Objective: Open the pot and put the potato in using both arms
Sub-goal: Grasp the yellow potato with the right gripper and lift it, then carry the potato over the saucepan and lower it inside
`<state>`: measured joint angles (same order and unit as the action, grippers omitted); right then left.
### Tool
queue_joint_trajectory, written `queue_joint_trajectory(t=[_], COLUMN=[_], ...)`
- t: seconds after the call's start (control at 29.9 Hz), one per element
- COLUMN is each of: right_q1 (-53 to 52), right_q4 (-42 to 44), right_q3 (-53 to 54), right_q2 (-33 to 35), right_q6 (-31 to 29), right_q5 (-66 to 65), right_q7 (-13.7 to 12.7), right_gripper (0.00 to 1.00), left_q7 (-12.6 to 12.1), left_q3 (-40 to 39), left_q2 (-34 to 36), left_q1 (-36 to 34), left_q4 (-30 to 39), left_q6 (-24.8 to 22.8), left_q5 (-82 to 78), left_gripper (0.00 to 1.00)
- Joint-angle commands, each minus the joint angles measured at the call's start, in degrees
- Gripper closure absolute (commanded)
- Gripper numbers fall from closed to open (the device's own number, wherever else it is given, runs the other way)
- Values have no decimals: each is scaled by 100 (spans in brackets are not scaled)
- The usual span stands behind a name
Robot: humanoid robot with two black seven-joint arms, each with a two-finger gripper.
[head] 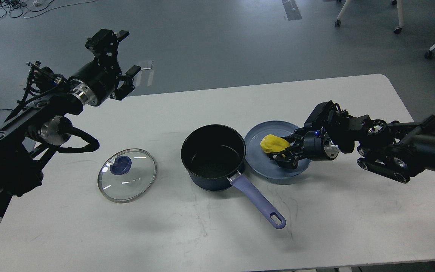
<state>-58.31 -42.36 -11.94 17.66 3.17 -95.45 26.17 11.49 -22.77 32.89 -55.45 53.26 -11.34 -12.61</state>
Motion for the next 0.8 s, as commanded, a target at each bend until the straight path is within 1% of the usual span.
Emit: queue_joint_trajectory(t=[0.0,0.27,0.37,0.47,0.53,0.63,0.7,0.77], right_q1=[-5,-128,-460,-777,-980,-1130,-1165,-1121], right_q4=[8,-45,-150,-159,-194,-185,-133,-124], right_q3=[7,34,16,34,60,78,60,34], right_q2=[1,45,97,115,54,-157,-577,-859], right_q6=[43,254,684,799,835,852,843,835], right_q5=[0,18,18,26,70,97,106,158], right_q7=[11,55,64,82,178,183,183,183], right_gripper=[58,59,59,59,58,58,58,58], left_q7=[3,3,3,3,-6,3,-6,3], left_q3=[-8,10,10,10,1,-8,-16,-17], left_q2=[7,7,7,7,7,7,7,7], left_q1=[-1,8,8,8,8,-1,-1,-1], left_q4=[0,0,9,9,9,9,9,9], left_q6=[0,0,0,0,0,0,9,9], left_q5=[-66,-66,-66,-66,-75,-66,-66,-66], left_gripper=[2,2,2,2,2,2,2,2])
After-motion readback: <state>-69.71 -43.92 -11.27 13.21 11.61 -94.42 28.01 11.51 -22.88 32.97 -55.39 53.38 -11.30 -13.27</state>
